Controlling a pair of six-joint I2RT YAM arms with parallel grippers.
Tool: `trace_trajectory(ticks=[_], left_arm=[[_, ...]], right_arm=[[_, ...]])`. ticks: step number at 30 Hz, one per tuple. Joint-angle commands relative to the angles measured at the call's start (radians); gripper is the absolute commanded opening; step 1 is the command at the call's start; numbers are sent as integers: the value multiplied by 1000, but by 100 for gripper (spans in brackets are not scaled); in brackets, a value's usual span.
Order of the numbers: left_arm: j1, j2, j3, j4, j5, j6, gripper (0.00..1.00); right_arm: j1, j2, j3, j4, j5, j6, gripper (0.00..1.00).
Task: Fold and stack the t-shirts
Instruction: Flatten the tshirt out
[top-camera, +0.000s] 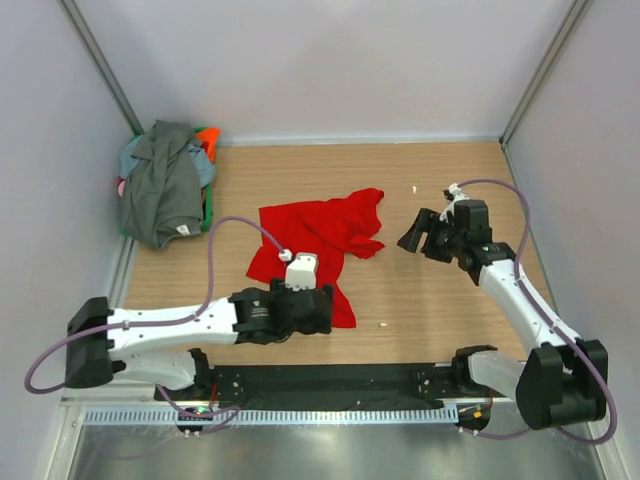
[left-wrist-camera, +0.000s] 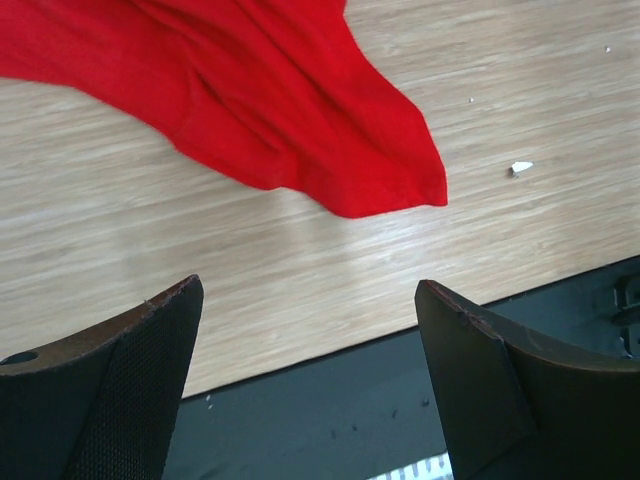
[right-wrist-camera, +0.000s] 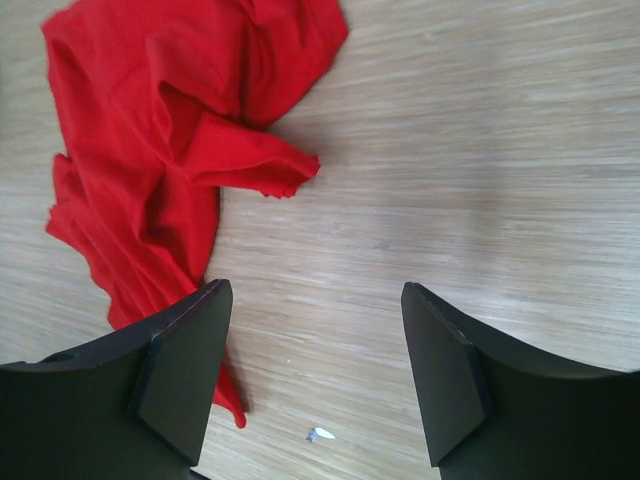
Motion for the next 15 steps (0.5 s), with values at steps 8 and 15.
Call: trace_trajectory(ticks=[8,15], left_arm=[[-1,-432,78,-591,-126,-198,90],[-2,-661,67,-681,-152,-209,93]], right_arm=[[125,270,91,125,120,-82,75],[153,402,131,197,131,-132,80]])
